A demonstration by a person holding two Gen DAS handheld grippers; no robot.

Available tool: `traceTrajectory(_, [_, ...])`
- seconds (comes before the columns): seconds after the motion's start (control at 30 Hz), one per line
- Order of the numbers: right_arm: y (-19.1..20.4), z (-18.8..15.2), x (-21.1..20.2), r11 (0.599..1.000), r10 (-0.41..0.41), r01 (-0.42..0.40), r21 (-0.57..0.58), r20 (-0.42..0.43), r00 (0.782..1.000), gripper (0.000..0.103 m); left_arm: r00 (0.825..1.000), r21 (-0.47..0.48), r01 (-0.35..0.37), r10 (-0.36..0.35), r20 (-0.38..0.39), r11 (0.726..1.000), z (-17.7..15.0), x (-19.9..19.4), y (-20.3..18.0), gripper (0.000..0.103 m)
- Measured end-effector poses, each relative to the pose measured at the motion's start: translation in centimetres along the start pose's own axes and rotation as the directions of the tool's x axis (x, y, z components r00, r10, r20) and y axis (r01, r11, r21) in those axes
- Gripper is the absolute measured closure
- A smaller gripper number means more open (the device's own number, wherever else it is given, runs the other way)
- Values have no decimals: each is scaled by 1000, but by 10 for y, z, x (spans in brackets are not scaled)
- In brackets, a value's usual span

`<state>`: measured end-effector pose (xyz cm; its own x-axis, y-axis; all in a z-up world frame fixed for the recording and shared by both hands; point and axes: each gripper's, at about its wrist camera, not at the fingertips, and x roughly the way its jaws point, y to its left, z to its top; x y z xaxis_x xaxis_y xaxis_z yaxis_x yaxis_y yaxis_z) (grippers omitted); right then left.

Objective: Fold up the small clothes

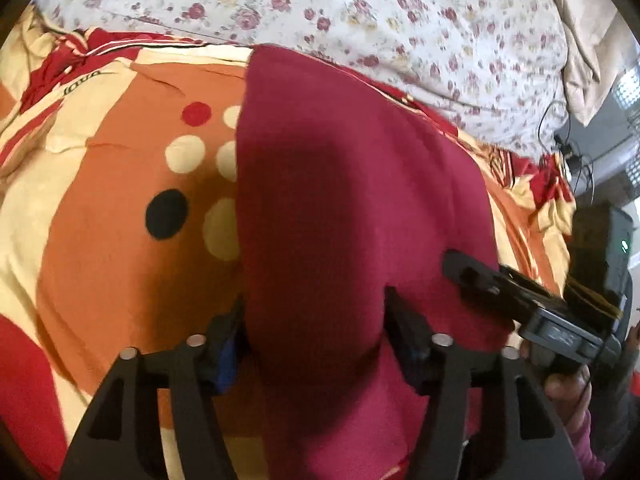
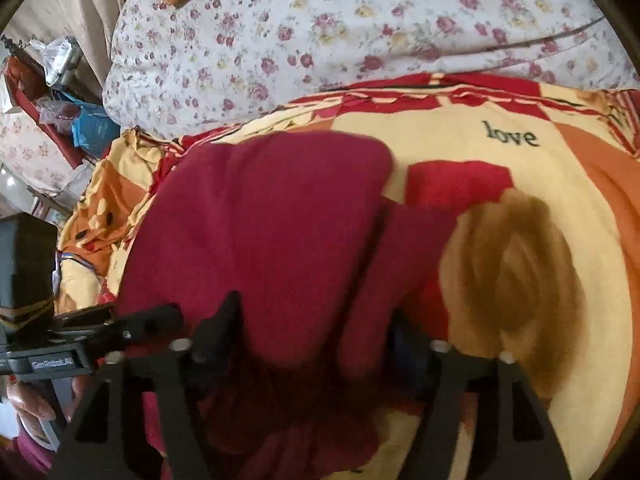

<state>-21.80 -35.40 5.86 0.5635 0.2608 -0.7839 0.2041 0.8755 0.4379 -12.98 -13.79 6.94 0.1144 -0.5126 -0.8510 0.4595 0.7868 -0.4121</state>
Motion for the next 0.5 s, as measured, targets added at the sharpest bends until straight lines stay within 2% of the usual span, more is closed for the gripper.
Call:
traceTrajectory(0.13, [5,-4,-30,998,-42,44,-43,43,998,29,997,44,-67,64,52,997,0,-10,-11,45])
traceTrajectory(0.2, [11,-2,-49,992,-88,95,-83,91,992,29,987,58,-122,115,113,991,0,-20,-18,45])
traceTrajectory(0.3, [29,0,-71,986,-39,59,-156,131,991,31,964,58,-190,175,200,980,2,-31,-25,45])
traceTrajectory(0.43, [53,-6,-69,969,12,14,-248,103,995,50,958,43,-200,186,218,979,4,-35,-23,45])
traceTrajectory(0.5, [62,-14,-58,957,9,10,-289,63,998,56,957,36,-207,194,217,978,2,-35,-24,45])
